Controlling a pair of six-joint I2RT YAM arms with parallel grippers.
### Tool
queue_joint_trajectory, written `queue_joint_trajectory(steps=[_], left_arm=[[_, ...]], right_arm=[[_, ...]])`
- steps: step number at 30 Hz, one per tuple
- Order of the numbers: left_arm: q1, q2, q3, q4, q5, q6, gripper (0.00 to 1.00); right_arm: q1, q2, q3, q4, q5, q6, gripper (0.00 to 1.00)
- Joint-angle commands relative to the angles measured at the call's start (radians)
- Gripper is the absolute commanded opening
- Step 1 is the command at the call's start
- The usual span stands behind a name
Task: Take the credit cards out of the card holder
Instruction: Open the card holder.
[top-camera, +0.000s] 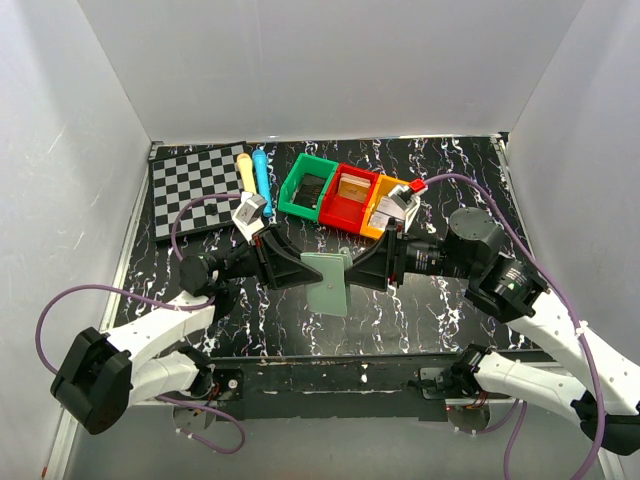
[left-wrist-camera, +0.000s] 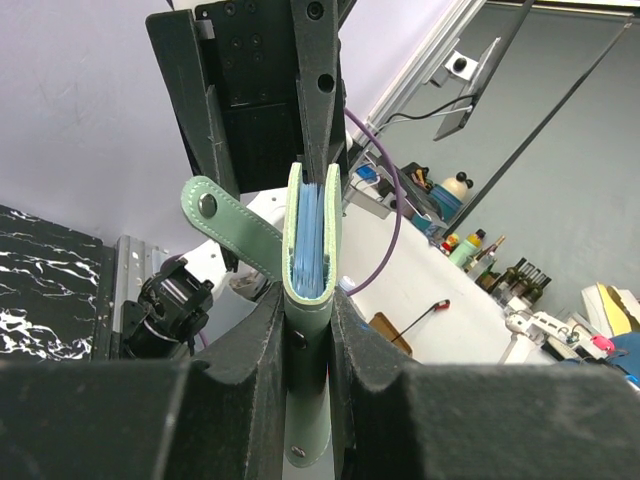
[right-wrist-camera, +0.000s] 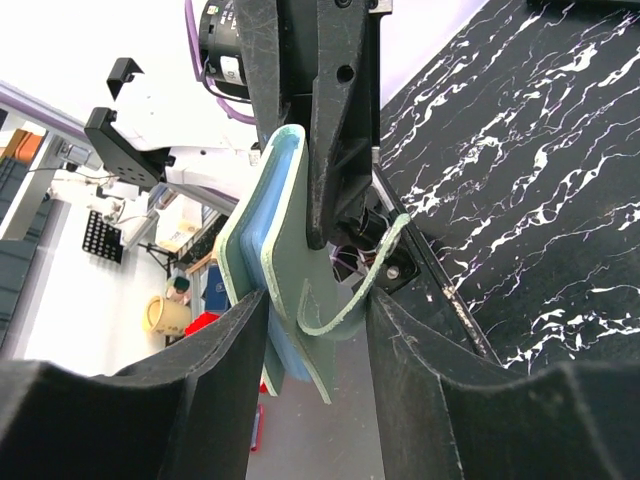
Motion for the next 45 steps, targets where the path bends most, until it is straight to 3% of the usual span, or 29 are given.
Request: queue_joint_trajectory(steps=[1, 10, 13, 17, 21, 24, 25, 32, 33, 45], left_arm=[[-0.002, -0.005, 0.051, 0.015, -0.032, -0.004, 0.0], [-0.002, -0.028, 0.06, -0.035, -0.053, 0.024, 0.0], [-0.002, -0.032, 0.059, -0.046, -0.062, 0.032, 0.0], [-0.002, -0.027, 0.056, -0.043, -0.064, 0.028, 0.0], [-0.002, -0.024, 0.056, -0.043, -0.064, 0.027, 0.0], [-0.002, -0.027, 0.056, -0.046, -0.062, 0.028, 0.12], [-0.002, -0.025, 0.056, -0.051, -0.062, 0.032, 0.17], [-0.002, -0.048, 0.05, -0.137, -0.068, 0.057, 0.82], [-0.002, -0.055, 0.048, -0.16, -0.073, 0.067, 0.98], [-0.002, -0.073, 0.013, -0.282, -0.084, 0.111, 0.98]], right_arm=[[0.009, 0.035, 0.033, 0.044, -0.031, 0.004, 0.5], [0.01, 0.043, 0.035, 0.037, -0.018, 0.0, 0.17], [0.009, 0.047, 0.035, 0.034, -0.021, 0.0, 0.17], [0.009, 0.06, 0.035, 0.034, -0.035, 0.003, 0.25], [0.01, 0.069, 0.04, 0.035, -0.049, 0.006, 0.17], [0.01, 0.078, 0.046, 0.034, -0.061, 0.009, 0.01], [0.01, 0.079, 0.047, 0.032, -0.061, 0.006, 0.01], [0.01, 0.067, 0.082, -0.044, -0.023, -0.022, 0.01], [0.009, 0.067, 0.087, -0.058, -0.018, -0.026, 0.01], [0.01, 0.076, 0.15, -0.224, 0.107, -0.066, 0.01]])
